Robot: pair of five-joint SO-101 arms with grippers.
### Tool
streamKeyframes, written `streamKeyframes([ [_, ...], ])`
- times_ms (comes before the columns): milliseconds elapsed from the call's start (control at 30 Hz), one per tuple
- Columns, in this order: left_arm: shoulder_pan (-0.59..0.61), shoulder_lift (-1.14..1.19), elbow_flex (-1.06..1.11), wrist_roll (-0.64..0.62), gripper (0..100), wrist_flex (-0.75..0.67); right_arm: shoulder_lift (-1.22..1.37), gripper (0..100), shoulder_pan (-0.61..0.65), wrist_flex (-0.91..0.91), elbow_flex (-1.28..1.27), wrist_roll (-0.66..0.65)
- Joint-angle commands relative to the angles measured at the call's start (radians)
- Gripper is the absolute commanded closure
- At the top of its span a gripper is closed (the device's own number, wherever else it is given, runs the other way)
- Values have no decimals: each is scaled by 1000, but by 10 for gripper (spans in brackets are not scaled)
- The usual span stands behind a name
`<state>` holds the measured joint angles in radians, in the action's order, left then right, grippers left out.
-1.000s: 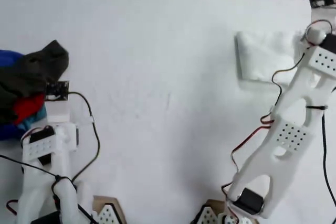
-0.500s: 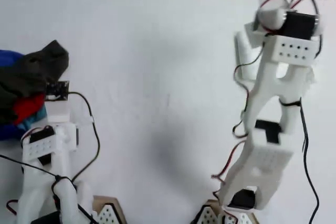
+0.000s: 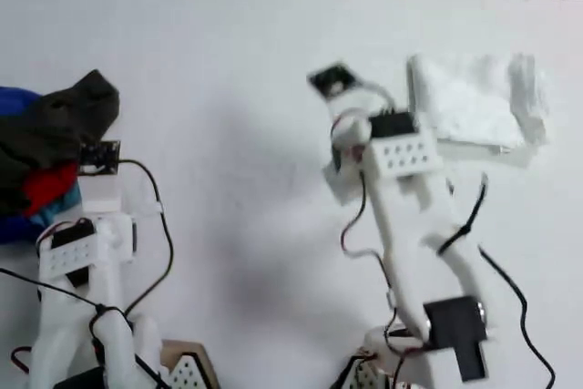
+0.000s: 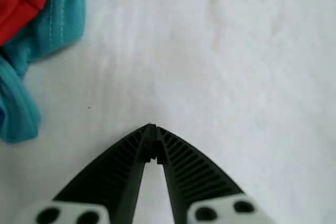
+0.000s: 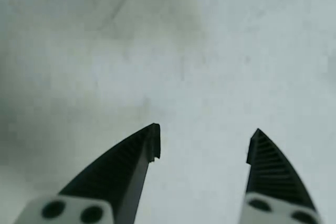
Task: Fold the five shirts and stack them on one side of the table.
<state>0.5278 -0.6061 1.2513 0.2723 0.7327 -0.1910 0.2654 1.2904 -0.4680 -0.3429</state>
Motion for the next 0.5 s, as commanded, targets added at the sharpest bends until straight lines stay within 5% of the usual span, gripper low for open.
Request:
streamKeyframes([
  [0, 5, -17, -2, -3, 973, -17, -143, 736, 16, -312, -287, 12],
  [233, -14, -17, -1, -2, 973, -17, -243, 736, 7, -742, -631, 75],
  [467, -20, -25, -18, 6, 973, -9, -240, 736, 12, -765, -635, 75],
])
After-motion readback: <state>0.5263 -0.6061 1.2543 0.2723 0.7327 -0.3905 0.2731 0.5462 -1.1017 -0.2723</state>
